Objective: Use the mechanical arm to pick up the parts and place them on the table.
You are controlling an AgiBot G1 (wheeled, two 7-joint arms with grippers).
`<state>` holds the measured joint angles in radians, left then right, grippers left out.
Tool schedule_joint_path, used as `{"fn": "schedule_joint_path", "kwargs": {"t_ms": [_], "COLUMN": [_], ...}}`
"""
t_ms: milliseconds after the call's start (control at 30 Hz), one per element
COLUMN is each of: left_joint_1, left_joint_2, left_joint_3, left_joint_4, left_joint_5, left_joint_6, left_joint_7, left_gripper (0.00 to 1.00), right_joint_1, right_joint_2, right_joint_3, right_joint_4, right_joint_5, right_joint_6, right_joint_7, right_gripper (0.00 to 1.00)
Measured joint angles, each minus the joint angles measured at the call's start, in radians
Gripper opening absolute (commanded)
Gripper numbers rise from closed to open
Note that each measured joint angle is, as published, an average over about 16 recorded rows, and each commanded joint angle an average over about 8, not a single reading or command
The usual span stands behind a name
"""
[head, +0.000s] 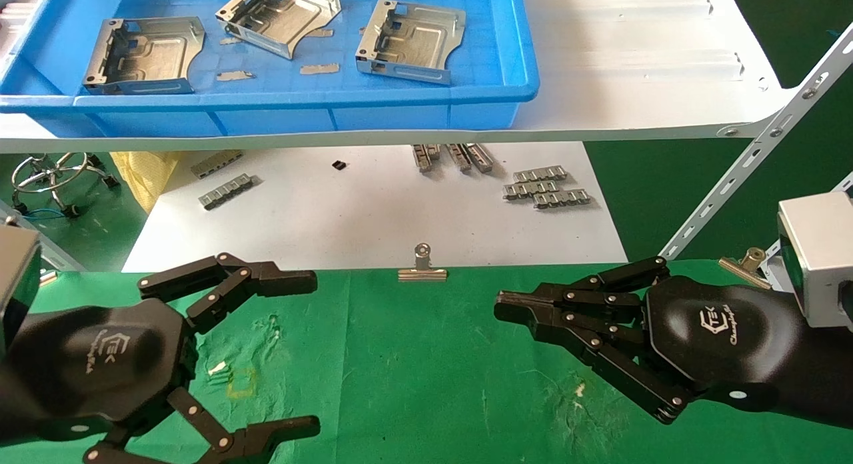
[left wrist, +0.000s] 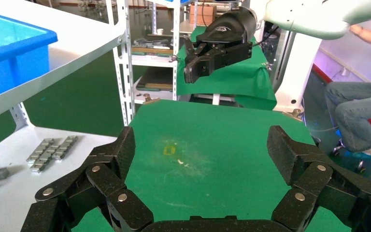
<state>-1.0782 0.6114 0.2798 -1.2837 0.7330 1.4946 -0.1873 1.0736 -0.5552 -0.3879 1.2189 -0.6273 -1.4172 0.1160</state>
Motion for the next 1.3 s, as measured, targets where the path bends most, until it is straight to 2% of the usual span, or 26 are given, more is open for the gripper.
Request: {"fn": "schedule_joint_path", "kwargs": {"t_ms": [267,400,533,767,933,1100,1167,1300], "left_joint_1": [-0.062,-0.151,-0.287,-0.586,-0.779,-0.914,-0.951,-1.001], "left_joint_2": [0.004,0.024,0.070,0.219,0.350,0.462,0.497,0.547], "left_joint_3": [0.003,0.016,0.042,0.116,0.173,0.223,0.240,0.268], "left_joint_4": [0.001,0.029,0.108,0.401,0.674,0.915,0.991,1.106], "left_joint_5": [0.041,0.095,0.174,0.364,0.506,0.627,0.664,0.719], "left_joint_6": [-0.020,-0.040,-0.063,-0.163,-0.299,-0.452,-0.506,-0.579], "left_joint_7": [-0.001,-0.013,-0.026,-0.024,0.008,0.047,0.058,0.071], "left_gripper": [1.00,1.00,1.00,1.00,1.00,0.99,0.84,0.34], "right_joint_1": [0.000,0.000,0.000,0.000,0.000,0.000,0.000,0.000], "right_joint_2": [0.000,0.000,0.000,0.000,0.000,0.000,0.000,0.000], "right_joint_3": [0.000,0.000,0.000,0.000,0.000,0.000,0.000,0.000], "right_joint_4": [0.000,0.000,0.000,0.000,0.000,0.000,0.000,0.000], "right_joint_5": [0.000,0.000,0.000,0.000,0.000,0.000,0.000,0.000], "right_joint_6": [0.000,0.000,0.000,0.000,0.000,0.000,0.000,0.000], "right_joint_7": [0.000,0.000,0.000,0.000,0.000,0.000,0.000,0.000], "right_gripper": [1.00,1.00,1.00,1.00,1.00,1.00,1.00,1.00]}}
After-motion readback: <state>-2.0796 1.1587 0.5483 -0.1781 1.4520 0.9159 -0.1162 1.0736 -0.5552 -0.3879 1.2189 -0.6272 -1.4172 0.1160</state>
